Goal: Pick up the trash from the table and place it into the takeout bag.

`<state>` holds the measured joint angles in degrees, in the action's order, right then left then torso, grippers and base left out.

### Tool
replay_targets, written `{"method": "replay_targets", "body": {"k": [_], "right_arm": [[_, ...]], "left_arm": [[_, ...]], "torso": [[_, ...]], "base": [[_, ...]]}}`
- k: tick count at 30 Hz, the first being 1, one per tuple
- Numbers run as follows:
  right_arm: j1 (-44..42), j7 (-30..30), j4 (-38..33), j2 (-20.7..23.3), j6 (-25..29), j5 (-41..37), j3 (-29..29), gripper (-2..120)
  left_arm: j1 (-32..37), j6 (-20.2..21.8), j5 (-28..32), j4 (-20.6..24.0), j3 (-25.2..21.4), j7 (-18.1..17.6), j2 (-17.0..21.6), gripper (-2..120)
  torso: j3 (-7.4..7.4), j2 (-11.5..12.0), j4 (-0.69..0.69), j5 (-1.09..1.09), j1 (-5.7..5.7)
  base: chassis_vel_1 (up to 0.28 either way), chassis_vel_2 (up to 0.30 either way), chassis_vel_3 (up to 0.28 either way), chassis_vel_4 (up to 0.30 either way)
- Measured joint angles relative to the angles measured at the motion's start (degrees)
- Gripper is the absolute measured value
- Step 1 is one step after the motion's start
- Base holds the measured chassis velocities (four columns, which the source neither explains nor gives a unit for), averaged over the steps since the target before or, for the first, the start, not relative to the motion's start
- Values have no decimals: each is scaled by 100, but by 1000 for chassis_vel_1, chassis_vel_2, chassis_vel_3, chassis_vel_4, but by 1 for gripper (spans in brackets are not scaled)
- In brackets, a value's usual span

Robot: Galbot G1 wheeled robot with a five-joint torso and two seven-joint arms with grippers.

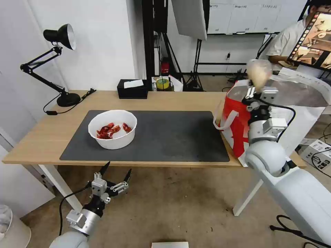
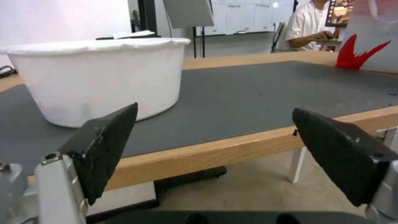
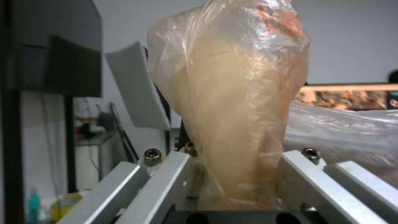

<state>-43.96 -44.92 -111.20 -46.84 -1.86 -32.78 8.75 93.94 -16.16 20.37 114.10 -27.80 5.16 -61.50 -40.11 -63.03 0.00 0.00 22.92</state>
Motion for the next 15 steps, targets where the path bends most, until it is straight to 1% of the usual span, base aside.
{"method": "replay_targets", "body": {"k": [1, 4, 9, 11, 12, 13, 15], "right_arm": [[0, 0, 0, 0, 0, 0, 0, 8], [63, -179, 64, 69, -241, -242, -9, 7], [101, -199, 66, 157, -419, -381, -17, 7], [179, -173, 86, 201, -464, -473, -39, 15], [251, -154, 99, 229, -481, -540, -60, 24], [251, -154, 99, 229, -481, -540, -60, 24], [362, -134, 107, 261, -501, -614, -117, 32]], "left_arm": [[0, 0, 0, 0, 0, 0, 0, 100], [19, 13, 11, 40, 3, 0, 2, 100], [13, 34, 21, 54, 16, 0, -5, 100], [5, 38, 23, 54, 20, 0, -5, 100], [5, 39, 24, 54, 21, 0, -2, 100], [5, 39, 24, 54, 21, 0, -2, 100], [3, 40, 25, 50, 25, 0, 1, 100]], "torso": [[0, 0, 0, 0, 0], [0, 0, 0, 0, 0], [0, 0, 0, 0, 0], [0, 0, -1, 0, 0], [0, 0, 0, 0, 0], [0, 0, 0, 0, 0], [0, 0, -1, 0, 0]], "base": [[0, 0, 0, 0], [0, 0, 0, 0], [0, 0, 0, 0], [0, 0, 0, 0], [0, 0, 0, 0], [0, 0, 0, 0], [0, 0, 0, 0]]}}
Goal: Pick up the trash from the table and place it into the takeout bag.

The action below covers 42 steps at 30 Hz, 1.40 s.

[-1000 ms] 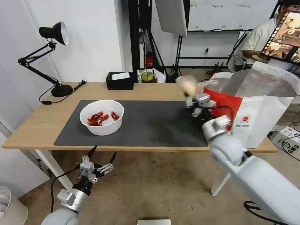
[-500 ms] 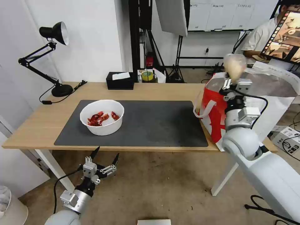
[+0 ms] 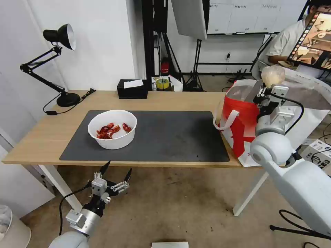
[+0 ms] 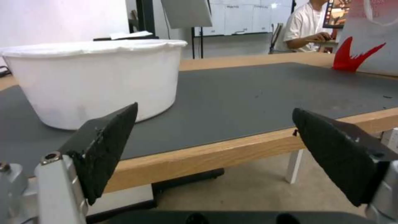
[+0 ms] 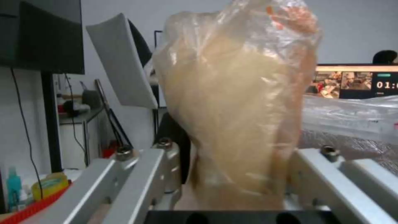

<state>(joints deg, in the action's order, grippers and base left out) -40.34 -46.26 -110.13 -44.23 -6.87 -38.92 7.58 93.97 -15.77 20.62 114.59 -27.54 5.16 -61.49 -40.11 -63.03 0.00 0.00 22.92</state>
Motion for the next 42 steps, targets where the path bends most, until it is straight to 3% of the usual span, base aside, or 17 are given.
{"method": "replay_targets", "body": {"k": [14, 20, 38, 42], "right_arm": [[79, 37, 30, -59, -29, -48, -140, 84], [74, 71, 24, -60, -34, -58, -152, 99], [190, 344, -139, 79, 81, -200, -162, 100], [27, 1053, -491, 223, 293, -633, -70, 100]], "left_arm": [[-14, 2, -5, -30, 31, 1, -11, 100], [-33, 3, 2, -30, 25, 1, 10, 100], [-83, 12, 46, -10, -8, -2, 45, 100], [-49, 13, 28, -1, -16, -3, 2, 100]], "torso": [[0, 0, 0, 0, 0], [0, 0, 0, 0, 0], [0, 0, 0, 0, 0], [0, 0, 2, 2, 0]], "base": [[0, 0, 0, 0], [0, 0, 0, 0], [0, 0, 0, 0], [0, 0, 0, 0]]}}
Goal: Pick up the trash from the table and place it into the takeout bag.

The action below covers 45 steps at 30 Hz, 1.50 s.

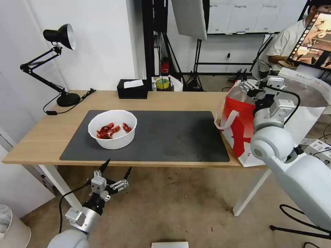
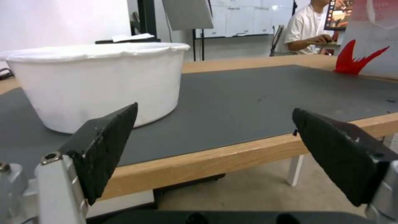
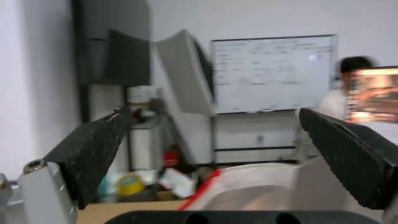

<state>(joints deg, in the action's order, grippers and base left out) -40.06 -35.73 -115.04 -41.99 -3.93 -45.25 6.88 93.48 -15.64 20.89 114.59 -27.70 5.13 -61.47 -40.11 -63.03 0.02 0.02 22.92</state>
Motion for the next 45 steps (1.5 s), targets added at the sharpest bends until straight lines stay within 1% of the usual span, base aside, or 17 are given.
{"method": "replay_targets", "body": {"k": [2, 3, 6, 7, 11, 14, 15, 19, 22, 24, 25, 26, 28, 29, 31, 38, 45], "right_arm": [[-329, 557, -197, 69, 143, -157, 88, 100], [-329, 557, -197, 69, 143, -157, 88, 100], [-881, 1278, -496, 152, 316, -260, 251, 100], [-881, 1278, -496, 152, 316, -260, 251, 100], [-1335, 1672, -717, 260, 494, -157, 332, 100], [-1971, 2170, -881, 355, 689, -15, 550, 100], [-1971, 2170, -881, 355, 689, -15, 550, 100], [-3081, 2951, -856, 398, 1013, 150, 1071, 100], [-3351, 3101, -840, 385, 1102, 226, 1205, 100], [-3942, 3326, -789, 219, 1314, 438, 1489, 100], [-3942, 3326, -789, 219, 1314, 438, 1489, 100], [-4164, 3361, -728, 115, 1450, 577, 1570, 100], [-4552, 3384, -576, -76, 1688, 870, 1607, 100], [-4552, 3384, -576, -76, 1688, 870, 1607, 100], [-5006, 3403, -451, -304, 1905, 1142, 1641, 100], [-5436, 3462, -300, -617, 2084, 1535, 1725, 100], [-5493, 3413, -276, -776, 2116, 1794, 1705, 100]], "left_arm": [[1, 0, -5, 5, -4, -1, -9, 100], [1, 0, -5, 5, -4, -1, -9, 100], [16, -15, -9, 8, -23, -2, -11, 100], [16, -15, -9, 8, -23, -2, -11, 100], [25, -30, -12, 8, -59, -1, -12, 100], [46, -36, -14, 23, -92, -3, -24, 100], [46, -36, -14, 23, -92, -3, -24, 100], [108, -44, -15, 55, -166, -10, -19, 100], [120, -47, -16, 60, -181, -9, -14, 100], [142, -57, -16, 74, -202, -6, -10, 100], [142, -57, -16, 74, -202, -6, -10, 100], [149, -59, -16, 79, -210, -5, -10, 100], [172, -59, -15, 94, -213, -6, -11, 100], [172, -59, -15, 94, -213, -6, -11, 100], [196, -62, -16, 102, -211, -7, -19, 100], [229, -118, -59, 97, -194, -6, -46, 100], [286, -151, -96, 109, -190, 0, -64, 100]], "torso": [[0, 0, -2, -2, 0], [0, 0, -2, -2, 0], [0, 0, -3, -2, 0], [0, 0, -3, -2, 0], [0, 0, -1, -1, 0], [0, 0, -2, -2, 0], [0, 0, -2, -2, 0], [0, 0, -2, -2, -1], [1, 0, -2, -1, 0], [1, 0, -3, -2, -1], [1, 0, -3, -2, -1], [1, 0, -2, 0, -1], [0, 0, -2, -3, -1], [0, 0, -2, -3, -1], [1, 0, -3, -2, -1], [0, 0, -3, -2, -1], [0, 0, -2, -1, 0]], "base": [[0, 0, 0, 0], [0, 0, 0, 0], [0, 0, 0, 0], [0, 0, 0, 0], [0, 0, 0, 0], [0, 0, 0, 0], [0, 0, 0, 0], [0, 0, 0, 0], [0, 0, 0, 0], [0, 0, 0, 0], [0, 0, 0, 0], [0, 0, 0, 0], [0, 0, 0, 0], [0, 0, 0, 0], [0, 0, 0, 0], [0, 0, 0, 0], [0, 0, 0, 0]]}}
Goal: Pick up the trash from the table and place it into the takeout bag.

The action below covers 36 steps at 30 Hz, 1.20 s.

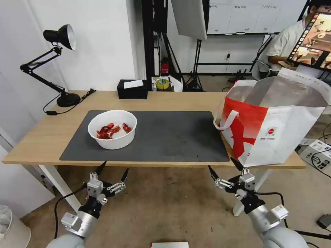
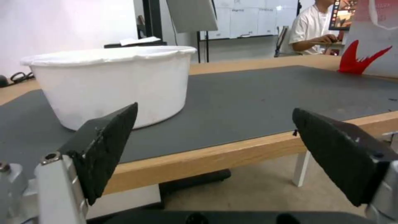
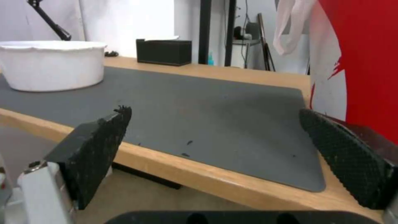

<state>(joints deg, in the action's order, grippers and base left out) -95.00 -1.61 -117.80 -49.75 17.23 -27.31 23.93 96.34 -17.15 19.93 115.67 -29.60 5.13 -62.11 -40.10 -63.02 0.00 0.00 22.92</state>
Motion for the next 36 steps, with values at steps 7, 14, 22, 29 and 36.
{"method": "replay_targets", "body": {"k": [7, 14, 22, 29, 36], "right_arm": [[47, -104, -15, -29, 1, 100, -44, 100], [58, -146, -30, -22, -23, 123, -68, 100], [66, -151, -34, -19, -34, 120, -71, 100], [69, -153, -36, -17, -37, 117, -72, 100], [72, -154, -39, -15, -41, 116, -73, 100]], "left_arm": [[62, -25, -19, 28, -35, 6, -15, 100], [47, -43, 5, 31, -88, 16, 2, 100], [-513, 278, 620, 158, -270, -173, 694, 100], [-1252, 678, 1227, 83, -157, -440, 1458, 100], [-1948, 1011, 1885, -195, 102, -699, 2256, 100]], "torso": [[0, 0, 0, 0, 0], [0, 0, 1, 0, 0], [0, 0, -1, -1, 0], [-1, 0, 0, 2, 1], [-1, 0, 2, 0, 0]], "base": [[0, 0, 0, 0], [0, 0, 0, 0], [0, 0, 0, 0], [0, 0, 0, 0], [0, 0, 0, 0]]}}
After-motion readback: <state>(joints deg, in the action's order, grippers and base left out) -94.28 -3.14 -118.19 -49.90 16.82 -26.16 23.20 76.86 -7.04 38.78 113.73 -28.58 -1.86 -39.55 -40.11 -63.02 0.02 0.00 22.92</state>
